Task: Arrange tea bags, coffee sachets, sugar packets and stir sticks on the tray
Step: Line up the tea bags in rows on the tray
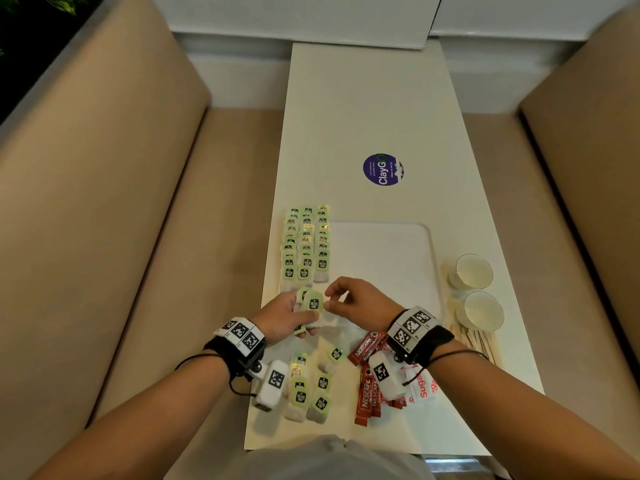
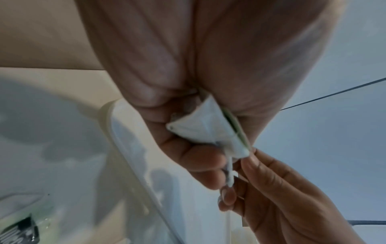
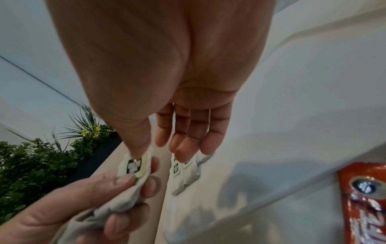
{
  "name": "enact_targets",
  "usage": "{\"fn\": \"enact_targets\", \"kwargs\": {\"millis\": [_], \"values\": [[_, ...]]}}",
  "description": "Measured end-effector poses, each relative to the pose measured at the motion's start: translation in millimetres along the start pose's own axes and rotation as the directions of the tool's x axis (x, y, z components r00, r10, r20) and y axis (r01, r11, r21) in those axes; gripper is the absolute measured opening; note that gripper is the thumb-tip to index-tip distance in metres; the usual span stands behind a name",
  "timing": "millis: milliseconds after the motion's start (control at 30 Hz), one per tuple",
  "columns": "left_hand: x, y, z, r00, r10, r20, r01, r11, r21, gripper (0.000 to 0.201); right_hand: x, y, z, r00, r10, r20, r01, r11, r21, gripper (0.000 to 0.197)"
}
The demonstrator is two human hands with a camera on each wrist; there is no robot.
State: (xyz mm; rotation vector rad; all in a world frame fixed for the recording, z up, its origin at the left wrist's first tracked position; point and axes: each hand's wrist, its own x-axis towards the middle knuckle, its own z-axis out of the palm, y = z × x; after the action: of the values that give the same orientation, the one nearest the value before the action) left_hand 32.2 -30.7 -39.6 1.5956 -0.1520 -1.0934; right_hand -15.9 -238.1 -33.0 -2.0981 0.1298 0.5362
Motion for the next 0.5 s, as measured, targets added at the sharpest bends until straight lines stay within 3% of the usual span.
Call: {"fn": "enact_targets", "kwargs": {"millis": [300, 500], "values": [[0.8, 4.6, -4.3, 0.999, 0.020, 0.049, -0.021, 1.000, 0.011, 0.021, 5.3, -9.8, 9.7, 0.999, -0.046, 0.022, 0.045, 0.999, 0.017, 0.021], [-0.1, 7.4, -5.3, 1.000, 0.028, -0.003, -0.028, 1.000, -0.002, 0.016, 7.7, -11.2, 4.2, 0.998, -0.043, -0.034, 0.045, 0.997, 0.057, 0.022]]}}
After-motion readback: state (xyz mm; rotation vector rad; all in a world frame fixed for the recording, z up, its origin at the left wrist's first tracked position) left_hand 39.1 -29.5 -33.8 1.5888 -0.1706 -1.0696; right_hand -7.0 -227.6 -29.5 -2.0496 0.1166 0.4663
